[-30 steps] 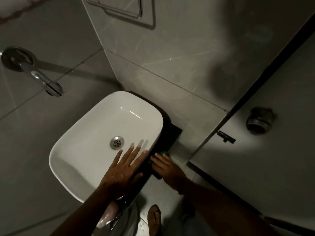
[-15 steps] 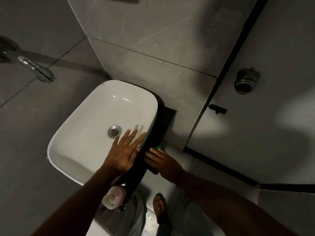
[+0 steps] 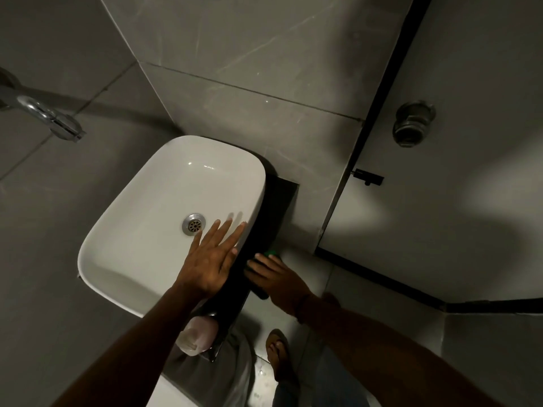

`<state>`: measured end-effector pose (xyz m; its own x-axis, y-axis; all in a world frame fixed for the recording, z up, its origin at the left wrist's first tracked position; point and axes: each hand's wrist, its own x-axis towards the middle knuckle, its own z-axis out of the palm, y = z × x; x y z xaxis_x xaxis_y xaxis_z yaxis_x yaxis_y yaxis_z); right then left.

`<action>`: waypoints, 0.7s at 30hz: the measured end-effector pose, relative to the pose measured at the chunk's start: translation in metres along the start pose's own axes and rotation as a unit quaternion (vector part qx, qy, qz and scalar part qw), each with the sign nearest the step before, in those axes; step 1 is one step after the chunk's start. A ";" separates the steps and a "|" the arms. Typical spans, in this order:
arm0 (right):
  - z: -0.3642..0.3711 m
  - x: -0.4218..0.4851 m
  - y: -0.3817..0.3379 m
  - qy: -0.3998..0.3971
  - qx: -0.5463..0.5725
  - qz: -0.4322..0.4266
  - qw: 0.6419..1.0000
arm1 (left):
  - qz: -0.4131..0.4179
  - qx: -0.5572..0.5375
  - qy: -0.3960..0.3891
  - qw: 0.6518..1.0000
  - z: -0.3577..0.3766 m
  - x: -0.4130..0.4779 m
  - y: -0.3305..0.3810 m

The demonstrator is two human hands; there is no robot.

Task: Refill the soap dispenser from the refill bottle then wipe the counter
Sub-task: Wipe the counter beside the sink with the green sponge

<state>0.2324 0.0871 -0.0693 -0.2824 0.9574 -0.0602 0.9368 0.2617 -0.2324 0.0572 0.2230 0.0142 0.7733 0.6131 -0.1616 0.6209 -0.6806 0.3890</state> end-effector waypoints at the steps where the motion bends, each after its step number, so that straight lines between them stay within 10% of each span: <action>1: -0.004 0.006 -0.003 0.002 0.012 0.020 1.000 | 0.000 -0.002 0.002 1.000 0.000 0.000 0.000; 10: 0.027 -0.008 -0.018 -0.025 0.033 -0.112 0.993 | 0.000 -0.007 0.014 1.000 0.001 -0.001 0.002; 17: -0.025 0.046 0.084 -0.043 0.036 0.104 0.993 | -0.005 -0.002 0.034 0.999 0.008 0.000 0.000; 21: -0.017 0.058 0.073 -0.020 0.025 0.080 0.996 | -0.019 0.001 0.033 0.999 0.010 0.000 0.002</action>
<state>0.2882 0.1642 -0.0730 -0.1391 0.9805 -0.1388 0.9592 0.0986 -0.2651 0.0598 0.2182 0.0060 0.7388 0.6640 -0.1156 0.6500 -0.6566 0.3827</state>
